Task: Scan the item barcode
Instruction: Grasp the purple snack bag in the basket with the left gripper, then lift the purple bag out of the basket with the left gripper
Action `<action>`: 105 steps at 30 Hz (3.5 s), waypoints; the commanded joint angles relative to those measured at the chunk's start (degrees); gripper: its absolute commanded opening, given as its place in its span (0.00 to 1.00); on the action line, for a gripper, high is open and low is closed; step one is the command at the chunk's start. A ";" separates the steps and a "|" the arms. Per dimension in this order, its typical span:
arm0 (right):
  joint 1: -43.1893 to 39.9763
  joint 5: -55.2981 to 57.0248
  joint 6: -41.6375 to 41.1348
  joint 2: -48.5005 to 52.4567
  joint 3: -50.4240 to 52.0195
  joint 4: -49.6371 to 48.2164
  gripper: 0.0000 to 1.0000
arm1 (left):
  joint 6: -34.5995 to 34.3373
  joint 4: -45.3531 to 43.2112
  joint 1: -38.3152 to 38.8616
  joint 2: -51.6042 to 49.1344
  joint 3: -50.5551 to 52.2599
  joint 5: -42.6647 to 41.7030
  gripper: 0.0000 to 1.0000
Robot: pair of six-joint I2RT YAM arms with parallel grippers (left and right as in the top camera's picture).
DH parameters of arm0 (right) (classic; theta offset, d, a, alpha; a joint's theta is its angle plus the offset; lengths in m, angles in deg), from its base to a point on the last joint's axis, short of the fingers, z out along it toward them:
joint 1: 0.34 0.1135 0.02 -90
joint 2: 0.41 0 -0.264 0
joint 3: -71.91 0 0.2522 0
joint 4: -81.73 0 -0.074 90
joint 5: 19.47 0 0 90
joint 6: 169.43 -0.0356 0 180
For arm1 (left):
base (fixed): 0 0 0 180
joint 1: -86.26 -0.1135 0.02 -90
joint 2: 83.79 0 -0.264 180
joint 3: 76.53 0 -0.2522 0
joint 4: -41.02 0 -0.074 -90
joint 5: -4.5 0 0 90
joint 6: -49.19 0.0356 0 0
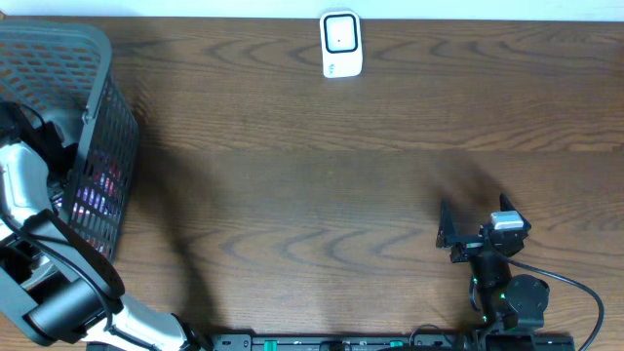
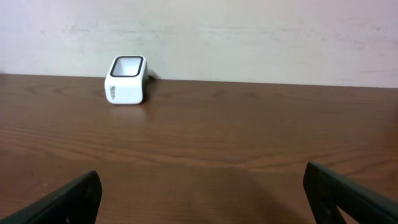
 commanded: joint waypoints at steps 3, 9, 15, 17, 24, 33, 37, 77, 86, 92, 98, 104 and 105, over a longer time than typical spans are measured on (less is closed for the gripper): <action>-0.68 0.26 0.66 -0.17 0.13 0.20 0.99 | -4.13 -2.01 -0.04 11.04 -5.25 -0.72 0.07; -0.68 0.26 0.66 -0.17 0.13 0.20 0.99 | -8.17 -7.82 -0.09 23.17 -5.25 -0.76 0.07; -0.68 0.26 0.66 -0.17 0.13 0.20 0.99 | -13.55 -12.15 0.39 33.00 -5.25 -8.48 0.07; -0.68 0.26 0.66 -0.17 0.13 0.20 0.99 | -14.23 -12.76 1.20 34.88 -5.25 -12.15 0.07; -0.68 0.26 0.66 -0.17 0.13 0.20 0.99 | -9.51 -8.66 2.80 32.72 -4.68 -10.01 0.89; -0.68 0.26 0.66 -0.17 0.13 0.20 0.99 | -9.44 -1.38 1.84 21.94 -4.63 4.90 0.98; -0.68 0.26 0.66 -0.17 0.13 0.20 0.99 | -9.38 1.31 0.72 17.11 -4.63 4.92 0.98; -0.68 0.26 0.66 -0.13 0.13 0.20 0.99 | -0.94 8.11 -0.61 -12.24 -5.46 -4.61 0.07; -0.68 0.26 0.66 -0.13 0.13 0.20 0.99 | -3.91 6.29 -0.81 1.31 -8.20 -4.81 0.07; -0.68 0.26 0.66 -0.13 0.13 0.20 0.99 | -3.89 0.92 -0.81 11.19 -8.17 -4.79 0.07; -0.68 0.26 0.66 -0.13 0.13 0.20 0.99 | -4.33 -3.54 -0.81 15.72 -8.17 -4.79 0.07; -0.68 0.26 0.66 -0.13 0.13 0.20 0.99 | -12.35 -10.86 -0.79 21.88 -8.20 -4.83 0.07; -0.68 0.26 0.66 -0.13 0.13 0.20 0.99 | -14.62 -12.44 -0.79 23.52 -8.20 -4.85 0.07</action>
